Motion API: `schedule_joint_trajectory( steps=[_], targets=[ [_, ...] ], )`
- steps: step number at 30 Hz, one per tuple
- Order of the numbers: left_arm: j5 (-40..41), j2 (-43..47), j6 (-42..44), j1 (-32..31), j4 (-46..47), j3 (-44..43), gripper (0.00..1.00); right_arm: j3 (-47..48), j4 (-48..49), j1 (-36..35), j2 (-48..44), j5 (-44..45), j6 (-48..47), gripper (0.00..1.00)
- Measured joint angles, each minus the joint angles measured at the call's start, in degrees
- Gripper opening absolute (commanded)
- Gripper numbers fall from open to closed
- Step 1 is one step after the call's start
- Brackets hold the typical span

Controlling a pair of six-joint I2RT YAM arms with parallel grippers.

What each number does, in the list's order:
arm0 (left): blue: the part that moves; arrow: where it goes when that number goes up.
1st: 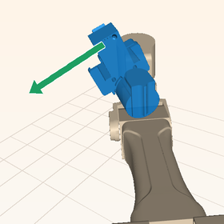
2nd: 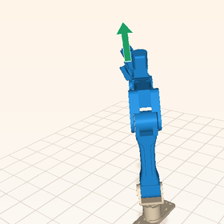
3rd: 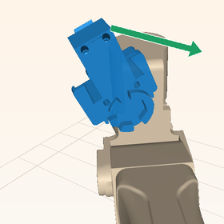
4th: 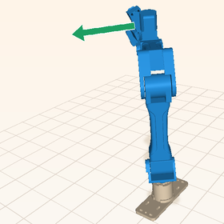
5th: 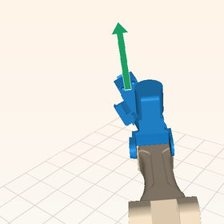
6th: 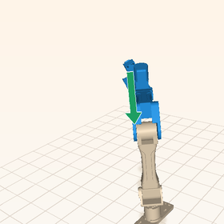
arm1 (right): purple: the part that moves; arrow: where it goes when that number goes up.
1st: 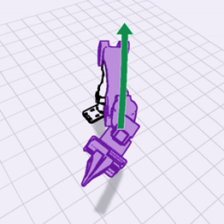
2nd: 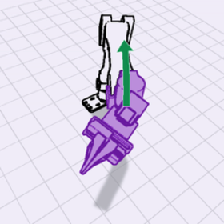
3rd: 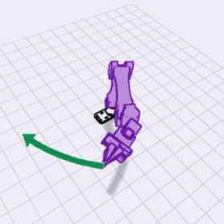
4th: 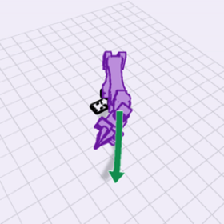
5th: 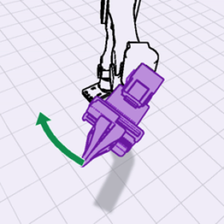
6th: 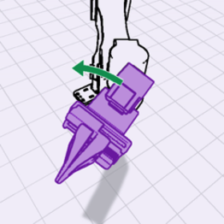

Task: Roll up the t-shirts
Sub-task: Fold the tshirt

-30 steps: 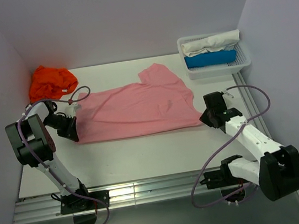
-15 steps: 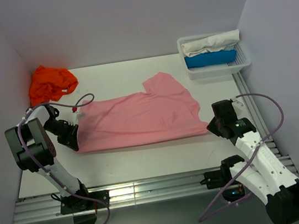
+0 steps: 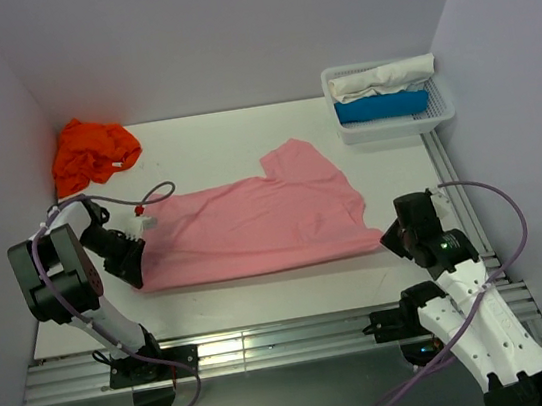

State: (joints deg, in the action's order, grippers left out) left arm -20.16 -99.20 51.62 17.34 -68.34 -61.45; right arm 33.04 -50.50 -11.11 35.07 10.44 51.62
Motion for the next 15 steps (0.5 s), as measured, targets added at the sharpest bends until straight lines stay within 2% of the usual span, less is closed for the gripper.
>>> schedule_joint_trajectory(
  steps=[1,3,4,6,11,15],
  targets=[
    [0.2,0.0,0.1,0.0,0.0,0.2,0.27,-0.2,0.0,0.0,-0.3,-0.2,0.1,0.28],
    [0.5,0.2,0.2,0.1,0.0,0.2,0.43,-0.6,-0.2,0.0,-1.1,-0.4,0.1,0.37],
    [0.6,0.3,0.3,0.3,-0.1,0.1,0.48,-0.7,-0.2,0.0,-1.5,-0.5,0.2,0.46],
    [0.6,0.4,0.2,0.7,-0.9,-0.9,0.57,-0.7,-0.1,0.0,-2.5,-0.6,0.2,0.53],
    [0.0,0.5,0.2,1.8,-4.0,-10.0,0.62,0.3,0.4,0.0,-3.4,-0.7,-0.5,0.55],
    [-1.9,-1.2,-1.6,2.4,-4.7,-21.7,0.62,3.8,3.8,0.0,2.4,-0.9,-2.2,0.54]
  ],
)
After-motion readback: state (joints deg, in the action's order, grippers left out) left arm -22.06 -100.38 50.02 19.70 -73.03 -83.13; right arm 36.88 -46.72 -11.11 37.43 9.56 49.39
